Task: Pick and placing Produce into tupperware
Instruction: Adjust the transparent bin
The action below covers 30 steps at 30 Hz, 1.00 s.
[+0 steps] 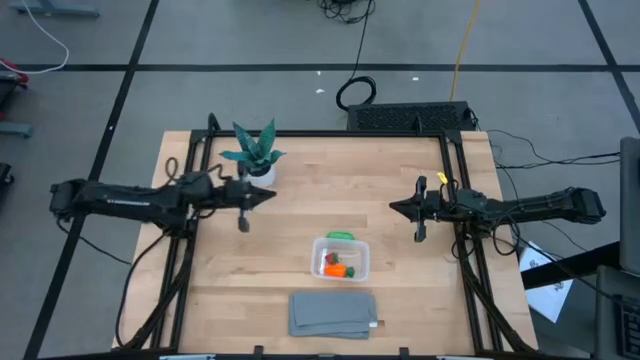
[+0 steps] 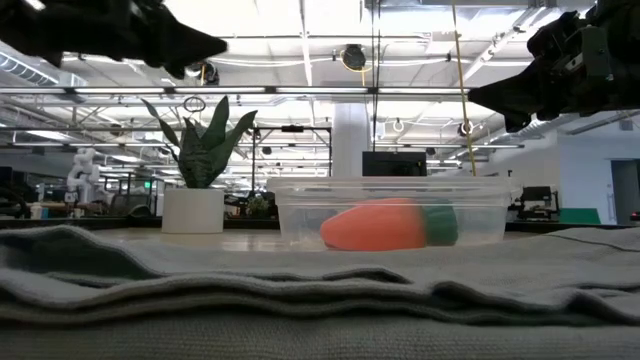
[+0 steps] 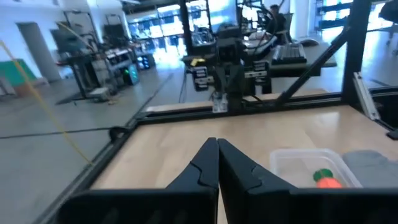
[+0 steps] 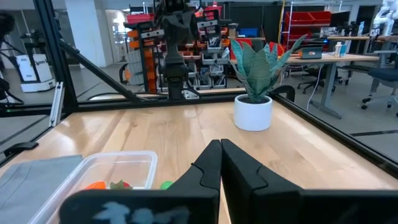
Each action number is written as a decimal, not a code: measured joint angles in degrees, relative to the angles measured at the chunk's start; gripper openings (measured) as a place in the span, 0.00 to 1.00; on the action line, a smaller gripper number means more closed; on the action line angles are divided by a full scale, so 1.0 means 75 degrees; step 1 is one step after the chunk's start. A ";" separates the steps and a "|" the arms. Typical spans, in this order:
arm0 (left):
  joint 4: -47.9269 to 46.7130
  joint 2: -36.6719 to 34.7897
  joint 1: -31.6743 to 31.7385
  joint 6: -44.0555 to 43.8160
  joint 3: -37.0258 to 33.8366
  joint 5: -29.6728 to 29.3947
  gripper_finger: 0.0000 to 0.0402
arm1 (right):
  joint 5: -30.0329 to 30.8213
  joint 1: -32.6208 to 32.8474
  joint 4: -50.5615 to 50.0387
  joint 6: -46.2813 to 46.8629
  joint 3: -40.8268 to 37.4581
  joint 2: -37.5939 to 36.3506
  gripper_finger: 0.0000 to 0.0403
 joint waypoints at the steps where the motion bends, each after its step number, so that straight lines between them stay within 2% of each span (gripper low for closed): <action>1: -0.0210 -0.0317 0.0004 0.0019 -0.0054 -0.0095 0.00 | -0.0001 0.0000 -0.0002 0.0000 -0.0002 0.0000 0.00; 4: -0.0689 -0.1070 0.0125 -0.0077 -0.0260 0.0012 0.00 | 0.0001 0.0003 0.0036 0.0002 0.0001 0.0000 0.00; 8: -0.0688 -0.1540 0.0277 -0.0502 -0.0706 0.0821 0.00 | 0.0001 0.0003 0.0092 0.0000 -0.0001 0.0000 0.00; 18: 0.1619 -0.1555 0.0177 -0.0691 -0.2482 0.0937 0.00 | -0.0002 0.0003 0.0157 0.0204 -0.0002 0.0041 0.00; 30: 0.1422 -0.1535 0.0177 -0.0690 -0.2594 0.0918 0.02 | 0.0001 -0.0003 0.0410 0.0204 -0.0002 0.0734 0.00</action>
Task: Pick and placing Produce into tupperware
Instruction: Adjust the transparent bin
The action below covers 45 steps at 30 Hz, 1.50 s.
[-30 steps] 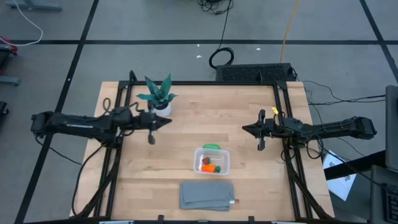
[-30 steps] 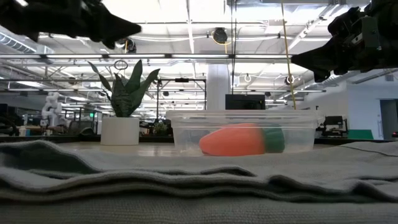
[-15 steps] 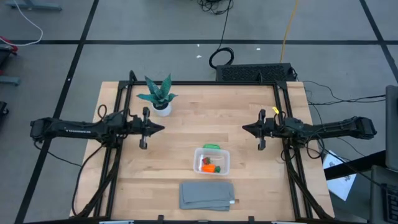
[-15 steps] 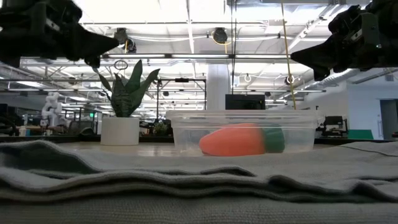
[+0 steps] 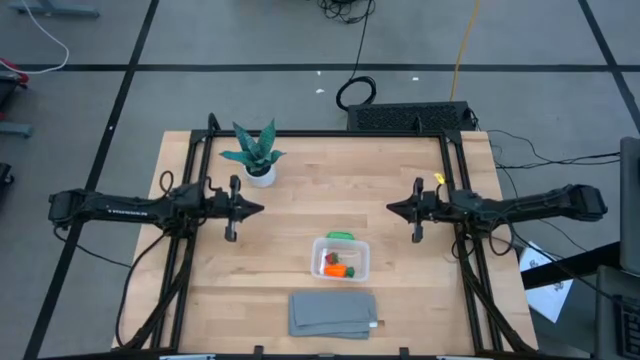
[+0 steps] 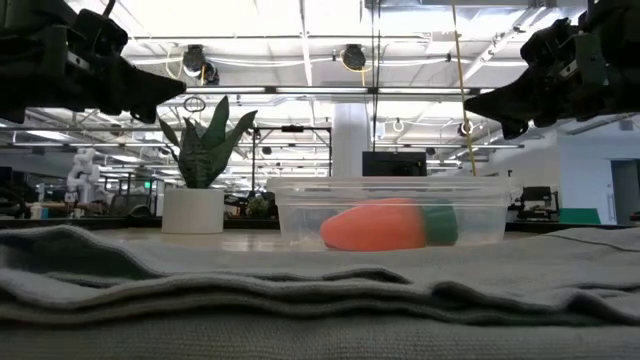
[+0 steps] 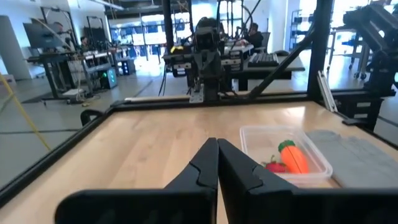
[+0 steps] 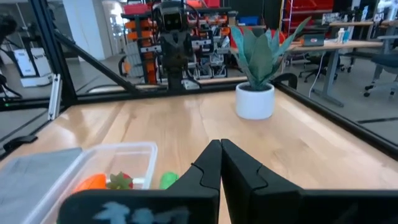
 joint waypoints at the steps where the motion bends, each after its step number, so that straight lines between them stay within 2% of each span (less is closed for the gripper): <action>1: -0.0078 -0.0003 0.0000 0.0000 0.0000 -0.0003 0.01 | 0.0000 0.0000 0.0014 0.0000 0.0002 0.0067 0.00; 6: -0.0298 0.0000 0.0000 -0.0006 0.0000 -0.0003 0.00 | 0.0000 0.0000 0.0298 0.0030 0.0000 0.0514 0.00; 11: -0.0290 0.0000 0.0000 -0.0009 0.0000 -0.0006 0.04 | 0.0000 -0.0068 0.0548 0.0284 0.0061 0.1203 0.00; 20: -0.0291 0.0000 0.0000 -0.0111 0.0000 -0.0008 0.05 | -0.0029 -0.0296 0.0070 0.0605 0.1331 0.3339 0.00; 28: -0.0564 0.0000 0.0000 -0.0198 0.0006 -0.0008 0.05 | -0.1203 -0.0297 -0.1946 0.0598 0.3430 0.5079 0.00; 32: -0.0795 0.0000 0.0000 -0.0198 0.0006 -0.0008 0.05 | -0.1262 -0.0320 -0.3153 0.0534 0.4363 0.5535 0.01; 37: -0.0987 0.0003 0.0000 -0.0312 0.0006 -0.0006 0.05 | -0.1445 -0.0470 -0.3834 0.0543 0.5033 0.5917 0.12; 41: -0.1158 0.0003 -0.0003 -0.0373 0.0006 -0.0006 0.05 | -0.2208 -0.0630 -0.3833 0.0682 0.5214 0.6236 0.27; 45: -0.1322 0.0009 -0.0010 -0.0375 0.0006 -0.0003 0.05 | -0.2531 -0.0691 -0.4195 0.0682 0.5539 0.6683 0.41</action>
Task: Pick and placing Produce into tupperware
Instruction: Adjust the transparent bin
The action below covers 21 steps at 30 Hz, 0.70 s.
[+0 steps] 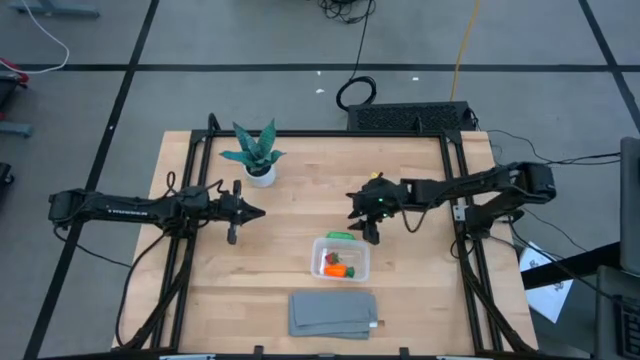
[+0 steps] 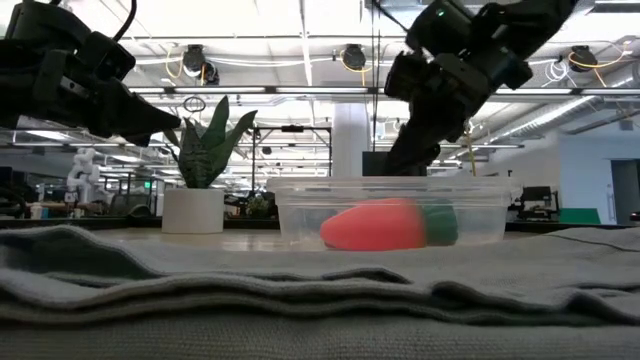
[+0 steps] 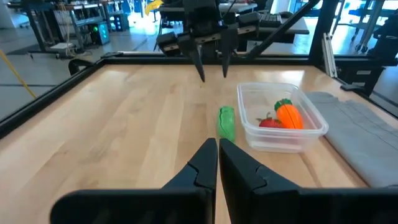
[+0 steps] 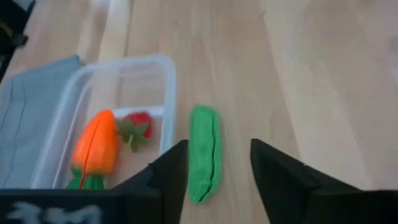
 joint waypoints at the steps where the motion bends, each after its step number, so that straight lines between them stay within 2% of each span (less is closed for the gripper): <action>1: -0.0006 0.0000 -0.0006 -0.0011 0.0000 0.0001 0.05 | -0.0091 0.0000 -0.0205 -0.0024 0.0165 0.0116 0.44; 5: -0.0011 0.0000 -0.0057 -0.0022 0.0000 0.0038 0.05 | -0.0090 0.0000 -0.1210 -0.0495 0.0953 0.0647 0.51; 9: -0.0011 0.0000 -0.0165 -0.0022 0.0000 0.0058 0.05 | 0.0093 0.0000 -0.1818 -0.1046 0.1484 0.0958 0.53; 13: -0.0026 0.0000 -0.0279 -0.0019 0.0000 0.0058 0.05 | 0.0753 -0.0003 -0.2048 -0.1526 0.1555 0.0973 0.52; 21: -0.0167 0.0000 -0.0476 0.0033 0.0000 0.0050 0.05 | 0.0936 0.0334 -0.1864 -0.1684 0.1555 0.1088 0.51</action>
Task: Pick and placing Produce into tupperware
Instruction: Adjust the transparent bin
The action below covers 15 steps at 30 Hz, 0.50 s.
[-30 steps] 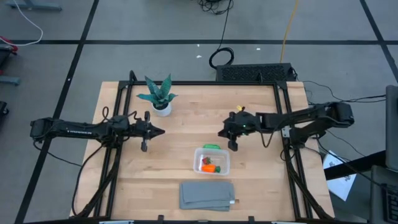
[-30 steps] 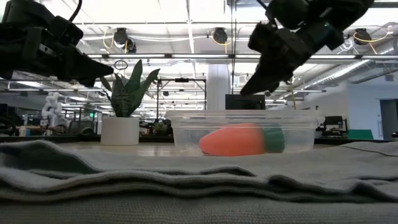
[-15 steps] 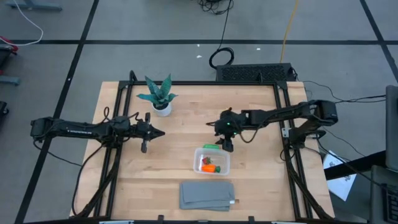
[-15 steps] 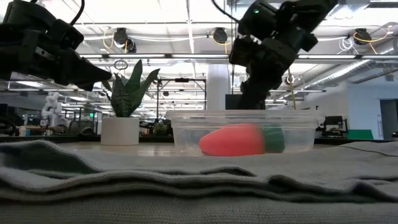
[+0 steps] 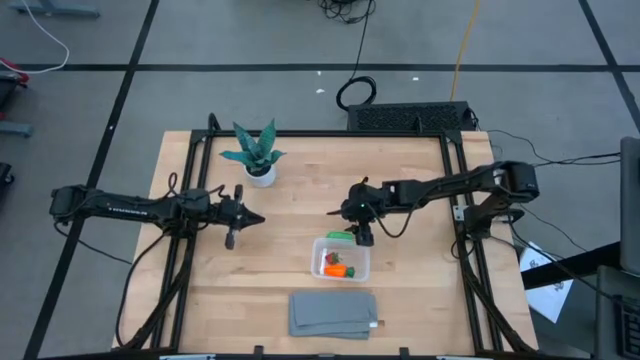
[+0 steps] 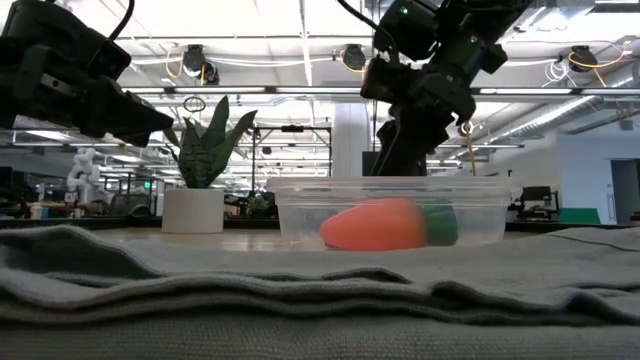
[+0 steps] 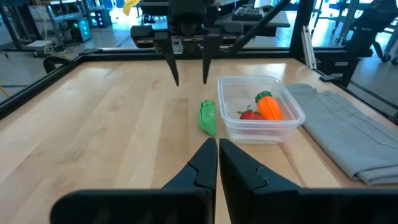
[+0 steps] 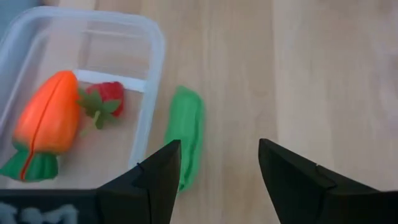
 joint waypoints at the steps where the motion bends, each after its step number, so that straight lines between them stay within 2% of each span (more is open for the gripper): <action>1: -0.0007 0.0000 -0.0019 0.0001 0.0000 0.0000 0.05 | 0.0000 0.0052 0.0017 0.0029 0.0000 0.0029 0.51; 15: 0.0010 0.0000 -0.0161 -0.0040 0.0000 -0.0052 0.05 | 0.0014 0.0326 0.0365 0.0206 -0.0006 0.0698 0.50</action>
